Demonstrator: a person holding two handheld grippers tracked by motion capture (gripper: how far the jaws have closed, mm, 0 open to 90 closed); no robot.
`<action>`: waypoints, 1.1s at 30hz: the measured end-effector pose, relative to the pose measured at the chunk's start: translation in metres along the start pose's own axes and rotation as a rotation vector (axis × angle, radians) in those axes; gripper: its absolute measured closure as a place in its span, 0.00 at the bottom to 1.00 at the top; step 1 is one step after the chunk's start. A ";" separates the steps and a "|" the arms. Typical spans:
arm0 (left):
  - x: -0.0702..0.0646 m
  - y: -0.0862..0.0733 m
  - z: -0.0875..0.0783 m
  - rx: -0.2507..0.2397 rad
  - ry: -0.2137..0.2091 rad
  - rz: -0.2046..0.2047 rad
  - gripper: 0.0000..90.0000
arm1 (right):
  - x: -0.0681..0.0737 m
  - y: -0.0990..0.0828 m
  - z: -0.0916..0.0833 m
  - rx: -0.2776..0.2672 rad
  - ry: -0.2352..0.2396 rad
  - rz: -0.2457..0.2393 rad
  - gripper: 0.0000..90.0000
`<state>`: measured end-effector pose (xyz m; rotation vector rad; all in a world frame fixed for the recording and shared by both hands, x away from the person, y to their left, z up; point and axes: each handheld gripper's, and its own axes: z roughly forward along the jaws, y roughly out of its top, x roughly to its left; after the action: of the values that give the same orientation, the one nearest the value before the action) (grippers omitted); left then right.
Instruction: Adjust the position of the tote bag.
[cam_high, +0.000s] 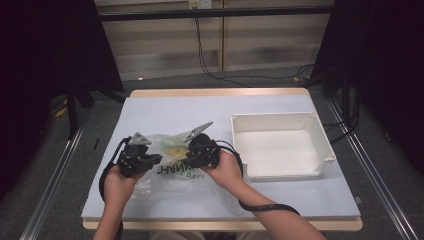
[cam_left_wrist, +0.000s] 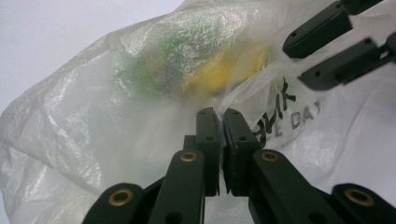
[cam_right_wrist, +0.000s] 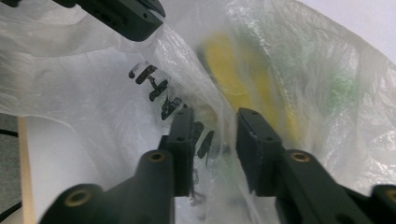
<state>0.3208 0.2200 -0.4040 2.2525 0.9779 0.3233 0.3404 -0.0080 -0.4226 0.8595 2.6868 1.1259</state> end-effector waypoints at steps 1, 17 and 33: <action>0.000 0.000 0.001 -0.020 -0.004 -0.015 0.96 | 0.000 0.000 0.000 0.000 0.000 0.000 0.73; -0.001 0.006 -0.011 -0.045 -0.053 -0.075 0.44 | -0.011 0.011 0.014 0.058 -0.066 -0.012 1.00; -0.025 0.012 -0.018 -0.006 -0.052 0.036 0.64 | -0.005 0.021 0.022 0.075 -0.066 0.005 1.00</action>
<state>0.3020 0.2041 -0.3820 2.2637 0.9091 0.2820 0.3611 0.0148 -0.4252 0.8983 2.6904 0.9851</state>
